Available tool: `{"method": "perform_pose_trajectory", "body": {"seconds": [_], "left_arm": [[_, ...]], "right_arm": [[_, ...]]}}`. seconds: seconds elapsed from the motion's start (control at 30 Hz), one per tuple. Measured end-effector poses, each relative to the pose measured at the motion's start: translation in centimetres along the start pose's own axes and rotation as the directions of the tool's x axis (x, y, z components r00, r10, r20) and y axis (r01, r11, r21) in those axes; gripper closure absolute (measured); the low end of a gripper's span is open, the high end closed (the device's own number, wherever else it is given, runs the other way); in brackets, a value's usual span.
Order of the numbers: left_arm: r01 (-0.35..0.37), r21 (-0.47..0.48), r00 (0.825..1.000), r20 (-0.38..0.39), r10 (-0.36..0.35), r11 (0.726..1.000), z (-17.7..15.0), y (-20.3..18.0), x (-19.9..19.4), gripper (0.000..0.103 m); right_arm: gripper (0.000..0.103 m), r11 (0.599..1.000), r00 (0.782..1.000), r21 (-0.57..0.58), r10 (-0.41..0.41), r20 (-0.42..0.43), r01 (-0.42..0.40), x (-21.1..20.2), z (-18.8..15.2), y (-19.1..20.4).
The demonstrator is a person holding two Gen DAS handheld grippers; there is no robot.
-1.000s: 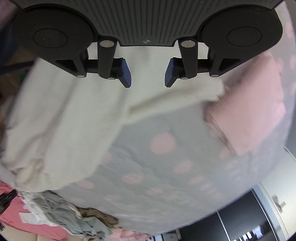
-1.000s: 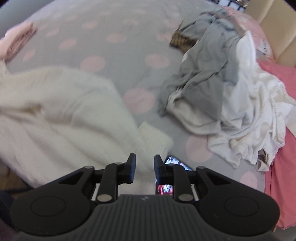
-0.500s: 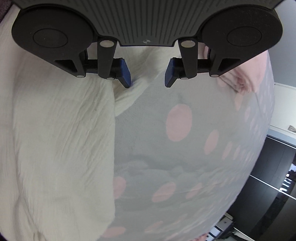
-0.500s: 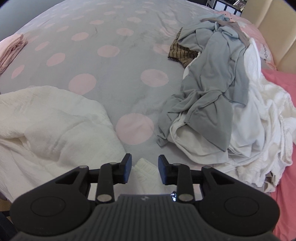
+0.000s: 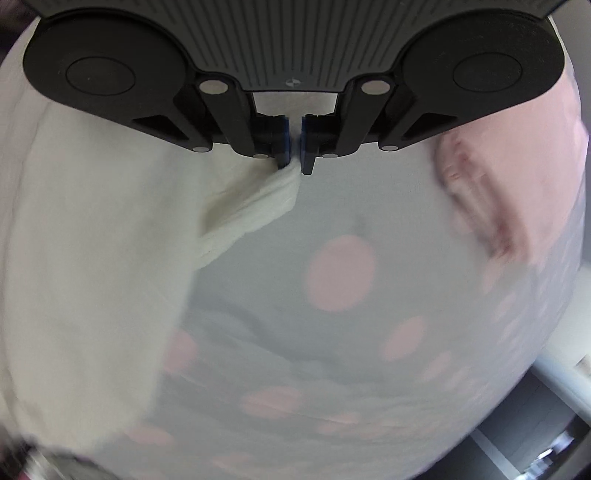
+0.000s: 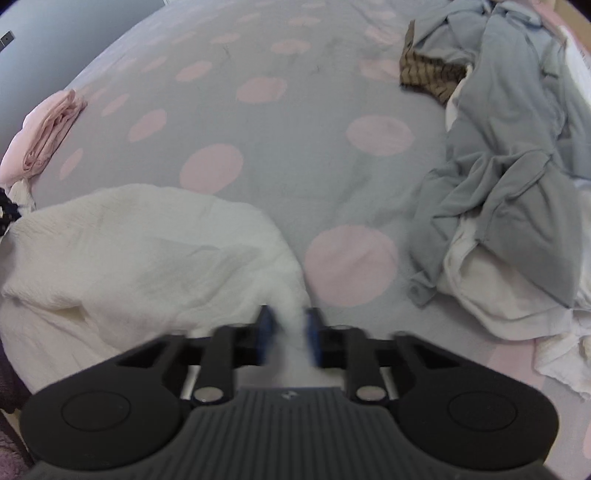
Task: Fold clothes
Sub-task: 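Lift the white garment with both tools and stretch it between them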
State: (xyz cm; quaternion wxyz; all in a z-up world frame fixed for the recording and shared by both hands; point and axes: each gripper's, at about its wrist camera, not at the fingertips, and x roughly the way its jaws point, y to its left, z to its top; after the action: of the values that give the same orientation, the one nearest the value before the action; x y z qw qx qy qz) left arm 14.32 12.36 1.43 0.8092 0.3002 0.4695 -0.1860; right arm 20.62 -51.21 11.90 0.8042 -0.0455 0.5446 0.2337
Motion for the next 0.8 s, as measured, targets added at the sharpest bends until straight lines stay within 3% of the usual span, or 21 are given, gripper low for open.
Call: {"method": "perform_pose_trajectory", "body": {"seconds": [0.07,0.17,0.27,0.37,0.47,0.57,0.7,0.8], "left_arm": [[-0.068,-0.128,0.996,0.049,0.075,0.989,-0.2,2.4,-1.6,0.1],[-0.161,-0.291,0.973,0.116,0.202,0.943,-0.6,5.8,-4.3,0.1],[-0.232,-0.374,0.942,0.144,0.303,0.898,-1.7,7.6,-6.9,0.1],[-0.259,-0.388,0.939,0.111,0.324,0.884,-3.4,8.5,-7.9,0.1],[-0.276,-0.388,0.949,0.037,0.314,0.88,-5.1,8.4,-7.7,0.1],[-0.289,-0.343,0.956,-0.059,0.286,0.894,-6.1,7.9,-6.4,0.1],[-0.276,-0.28,0.959,-0.138,0.246,0.919,-8.3,6.8,-5.3,0.1],[-0.266,-0.254,0.959,-0.168,0.229,0.93,-9.3,6.2,-4.8,0.1]], "right_arm": [[0.089,1.0,0.998,-0.01,-0.018,0.052,0.018,-1.1,0.6,0.2],[0.09,1.0,0.984,-0.003,-0.018,0.176,0.019,-3.4,1.5,0.6],[0.09,0.999,0.964,-0.048,0.011,0.267,0.002,-5.4,2.0,1.8],[0.09,0.987,0.958,-0.152,0.094,0.271,-0.054,-6.1,2.0,3.7],[0.09,0.958,0.972,-0.266,0.16,0.173,-0.111,-4.7,1.0,5.8],[0.09,0.916,0.979,-0.361,0.202,0.033,-0.177,-2.5,-0.6,8.0],[0.082,0.846,0.967,-0.469,0.207,-0.149,-0.254,-0.5,-3.0,10.6],[0.078,0.807,0.957,-0.518,0.202,-0.21,-0.284,-0.8,-4.0,11.5]]}}
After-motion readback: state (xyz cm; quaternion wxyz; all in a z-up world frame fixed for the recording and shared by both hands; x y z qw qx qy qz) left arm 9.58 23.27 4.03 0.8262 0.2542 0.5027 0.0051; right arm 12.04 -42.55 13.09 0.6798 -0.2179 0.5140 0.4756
